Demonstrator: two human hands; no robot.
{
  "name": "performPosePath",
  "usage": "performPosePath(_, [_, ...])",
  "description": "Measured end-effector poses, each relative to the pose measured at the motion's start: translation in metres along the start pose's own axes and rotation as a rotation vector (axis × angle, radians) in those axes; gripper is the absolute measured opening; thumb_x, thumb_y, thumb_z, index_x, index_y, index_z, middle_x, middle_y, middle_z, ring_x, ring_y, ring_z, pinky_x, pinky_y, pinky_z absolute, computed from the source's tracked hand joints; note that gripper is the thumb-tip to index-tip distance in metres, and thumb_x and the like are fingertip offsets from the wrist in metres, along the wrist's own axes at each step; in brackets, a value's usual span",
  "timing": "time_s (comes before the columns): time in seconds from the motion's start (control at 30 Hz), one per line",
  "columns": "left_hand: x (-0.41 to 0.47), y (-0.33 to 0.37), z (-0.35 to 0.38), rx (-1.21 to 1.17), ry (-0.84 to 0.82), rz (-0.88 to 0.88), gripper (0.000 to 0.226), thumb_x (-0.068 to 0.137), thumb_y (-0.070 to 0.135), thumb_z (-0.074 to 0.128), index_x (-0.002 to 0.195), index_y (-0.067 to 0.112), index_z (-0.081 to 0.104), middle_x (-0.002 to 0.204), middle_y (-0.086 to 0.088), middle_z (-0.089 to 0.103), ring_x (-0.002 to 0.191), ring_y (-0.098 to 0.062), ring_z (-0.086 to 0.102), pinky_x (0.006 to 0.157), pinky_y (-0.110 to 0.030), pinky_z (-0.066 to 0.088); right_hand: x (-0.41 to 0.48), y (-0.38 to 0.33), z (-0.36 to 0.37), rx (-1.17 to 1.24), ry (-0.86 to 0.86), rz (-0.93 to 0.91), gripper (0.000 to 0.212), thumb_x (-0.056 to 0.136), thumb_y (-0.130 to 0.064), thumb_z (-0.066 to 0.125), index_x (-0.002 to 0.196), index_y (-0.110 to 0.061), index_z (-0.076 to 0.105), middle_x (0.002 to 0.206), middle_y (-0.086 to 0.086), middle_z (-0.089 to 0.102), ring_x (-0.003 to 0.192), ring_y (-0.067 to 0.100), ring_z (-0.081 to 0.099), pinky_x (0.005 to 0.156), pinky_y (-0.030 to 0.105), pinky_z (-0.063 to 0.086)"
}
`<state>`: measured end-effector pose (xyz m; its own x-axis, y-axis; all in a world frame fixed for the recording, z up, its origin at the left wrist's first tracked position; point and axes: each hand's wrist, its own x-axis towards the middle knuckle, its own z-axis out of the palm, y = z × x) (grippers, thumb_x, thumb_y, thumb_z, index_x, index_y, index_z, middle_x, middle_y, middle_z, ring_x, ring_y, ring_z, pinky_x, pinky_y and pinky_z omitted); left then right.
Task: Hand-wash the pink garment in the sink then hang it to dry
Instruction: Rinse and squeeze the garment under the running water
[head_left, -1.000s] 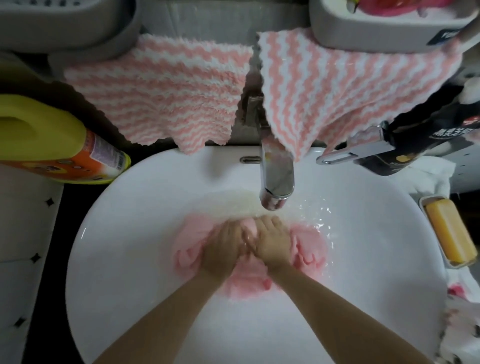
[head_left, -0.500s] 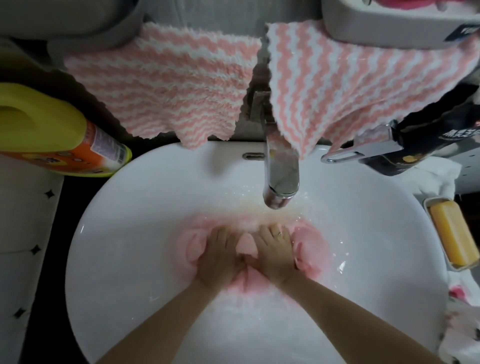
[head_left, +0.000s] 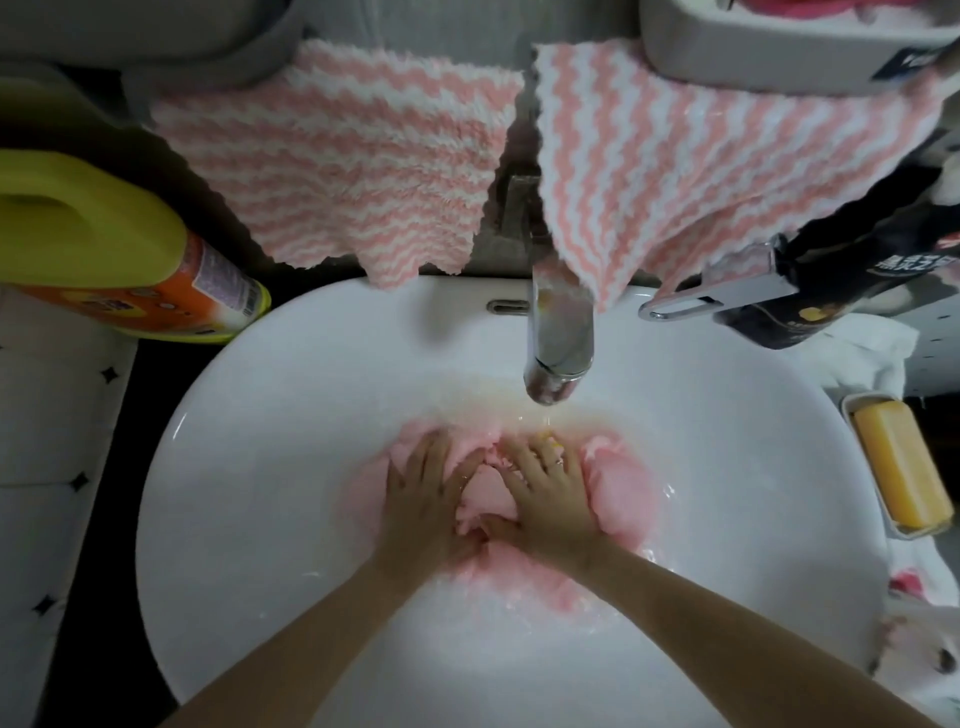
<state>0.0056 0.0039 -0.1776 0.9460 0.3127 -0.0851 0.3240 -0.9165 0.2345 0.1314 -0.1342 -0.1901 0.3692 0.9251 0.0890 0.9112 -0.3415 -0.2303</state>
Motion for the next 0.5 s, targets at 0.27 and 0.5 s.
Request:
performPosePath(0.27, [0.034, -0.003, -0.013, -0.203, -0.029, -0.199, 0.039, 0.077, 0.030, 0.043, 0.100, 0.005, 0.062, 0.083, -0.013, 0.065, 0.073, -0.031, 0.063, 0.064, -0.033, 0.050, 0.054, -0.005, -0.001, 0.120, -0.013, 0.198, 0.055, 0.085, -0.057, 0.036, 0.066, -0.014, 0.066, 0.063, 0.004, 0.064, 0.052, 0.024, 0.060, 0.052, 0.029, 0.043])
performPosePath(0.5, [0.008, -0.038, -0.063, -0.143, 0.049, 0.124, 0.051, 0.093, 0.050, 0.029, 0.132, 0.018, 0.039, 0.137, -0.015, 0.047, 0.125, -0.034, 0.046, 0.100, -0.046, 0.036, 0.010, 0.033, -0.057, 0.210, -0.079, 0.070, 0.071, 0.080, -0.068, 0.044, 0.141, -0.032, 0.038, 0.150, 0.005, 0.036, 0.135, 0.029, 0.035, 0.110, 0.054, 0.026])
